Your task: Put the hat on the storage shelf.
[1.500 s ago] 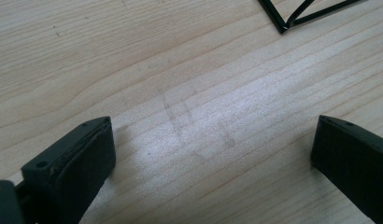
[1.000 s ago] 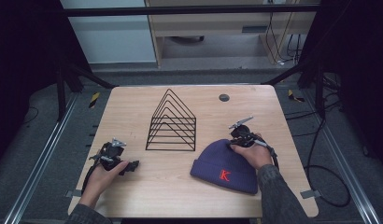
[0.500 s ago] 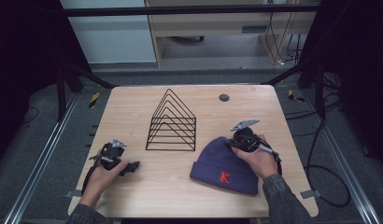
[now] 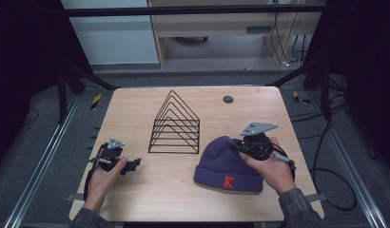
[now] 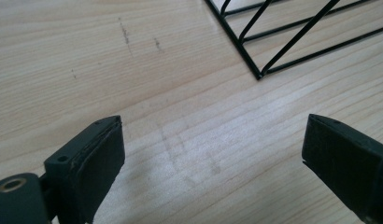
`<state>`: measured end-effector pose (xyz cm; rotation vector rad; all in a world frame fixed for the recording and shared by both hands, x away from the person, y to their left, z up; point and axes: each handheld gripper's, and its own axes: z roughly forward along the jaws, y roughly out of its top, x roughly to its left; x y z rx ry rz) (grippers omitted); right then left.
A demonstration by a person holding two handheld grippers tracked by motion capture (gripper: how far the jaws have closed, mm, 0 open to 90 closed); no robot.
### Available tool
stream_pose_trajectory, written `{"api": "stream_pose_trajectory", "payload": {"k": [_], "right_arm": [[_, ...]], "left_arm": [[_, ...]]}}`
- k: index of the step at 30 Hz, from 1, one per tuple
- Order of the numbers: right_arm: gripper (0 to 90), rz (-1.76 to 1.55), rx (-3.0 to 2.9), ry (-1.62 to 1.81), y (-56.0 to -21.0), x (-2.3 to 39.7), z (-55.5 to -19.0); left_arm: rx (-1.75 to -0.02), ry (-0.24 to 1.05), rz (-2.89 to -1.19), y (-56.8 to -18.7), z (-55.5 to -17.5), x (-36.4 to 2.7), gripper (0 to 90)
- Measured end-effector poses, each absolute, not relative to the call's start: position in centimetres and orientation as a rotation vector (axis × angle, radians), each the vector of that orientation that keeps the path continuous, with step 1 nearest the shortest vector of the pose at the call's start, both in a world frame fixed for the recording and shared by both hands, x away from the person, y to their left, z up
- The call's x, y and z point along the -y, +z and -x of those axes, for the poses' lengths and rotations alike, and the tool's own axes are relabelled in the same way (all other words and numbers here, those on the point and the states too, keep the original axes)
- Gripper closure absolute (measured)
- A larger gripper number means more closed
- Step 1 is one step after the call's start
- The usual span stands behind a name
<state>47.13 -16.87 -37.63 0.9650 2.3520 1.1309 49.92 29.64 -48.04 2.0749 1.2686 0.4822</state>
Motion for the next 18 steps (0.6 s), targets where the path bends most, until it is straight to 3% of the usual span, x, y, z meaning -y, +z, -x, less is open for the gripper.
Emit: {"api": "stream_pose_trajectory", "payload": {"k": [18], "right_arm": [[79.3, -0.863, -2.29, 1.165, -32.9, 17.1, -47.2]], "left_arm": [[-1.186, 0.506, -2.037, -46.1, -49.2, -29.3, 6.5]]}}
